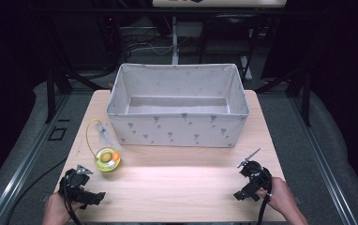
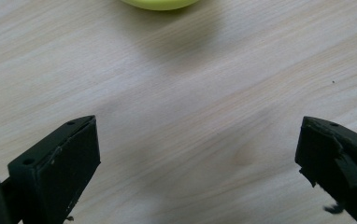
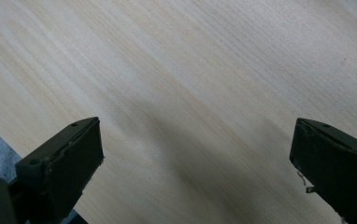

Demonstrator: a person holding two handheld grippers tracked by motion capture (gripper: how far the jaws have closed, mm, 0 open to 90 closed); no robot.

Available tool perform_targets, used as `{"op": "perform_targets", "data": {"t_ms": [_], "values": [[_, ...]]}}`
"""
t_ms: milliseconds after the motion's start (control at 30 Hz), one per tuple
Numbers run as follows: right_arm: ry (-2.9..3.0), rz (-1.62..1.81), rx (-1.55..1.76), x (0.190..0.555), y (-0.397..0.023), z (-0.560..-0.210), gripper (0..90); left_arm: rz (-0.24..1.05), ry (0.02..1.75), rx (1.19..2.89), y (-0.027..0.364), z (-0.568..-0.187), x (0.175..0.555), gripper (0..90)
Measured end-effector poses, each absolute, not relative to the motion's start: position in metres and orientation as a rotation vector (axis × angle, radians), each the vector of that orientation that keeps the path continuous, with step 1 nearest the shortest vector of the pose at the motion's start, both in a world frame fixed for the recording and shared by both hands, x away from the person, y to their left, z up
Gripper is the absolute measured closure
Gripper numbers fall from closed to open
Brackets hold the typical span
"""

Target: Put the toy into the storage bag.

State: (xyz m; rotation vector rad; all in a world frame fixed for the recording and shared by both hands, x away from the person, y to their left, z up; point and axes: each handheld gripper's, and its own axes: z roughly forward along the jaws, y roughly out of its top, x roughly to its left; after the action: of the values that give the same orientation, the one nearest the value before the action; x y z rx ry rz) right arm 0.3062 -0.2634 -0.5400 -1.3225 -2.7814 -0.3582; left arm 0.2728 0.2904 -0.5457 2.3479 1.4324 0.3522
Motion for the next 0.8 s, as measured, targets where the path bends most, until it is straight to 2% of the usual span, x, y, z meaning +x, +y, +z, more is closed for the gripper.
{"op": "perform_targets", "data": {"t_ms": [200, 233, 300, 333, 800], "values": [[-2.788, -0.363, -1.334, 0.301, -0.269, -0.538, 2.4, 0.324, 1.438, 2.361, 0.294, -0.542, 0.276, 0.3], [-2.740, -0.474, -1.436, 0.297, -0.267, -0.543, 2.5, 0.312, 1.434, 2.369, 0.294, -0.541, 0.276, 0.3], [-2.837, -0.264, -1.255, 0.305, -0.272, -0.532, 2.7, 0.300, 1.428, 2.392, 0.293, -0.539, 0.277, 0.6], [-2.806, -0.385, -1.345, 0.300, -0.270, -0.537, 2.8, 0.296, 1.429, 2.389, 0.293, -0.538, 0.277, 0.6], [-2.785, -0.395, -1.426, 0.296, -0.278, -0.537, 3.0, 0.205, 1.403, 2.400, 0.286, -0.522, 0.300, 0.3]]}}
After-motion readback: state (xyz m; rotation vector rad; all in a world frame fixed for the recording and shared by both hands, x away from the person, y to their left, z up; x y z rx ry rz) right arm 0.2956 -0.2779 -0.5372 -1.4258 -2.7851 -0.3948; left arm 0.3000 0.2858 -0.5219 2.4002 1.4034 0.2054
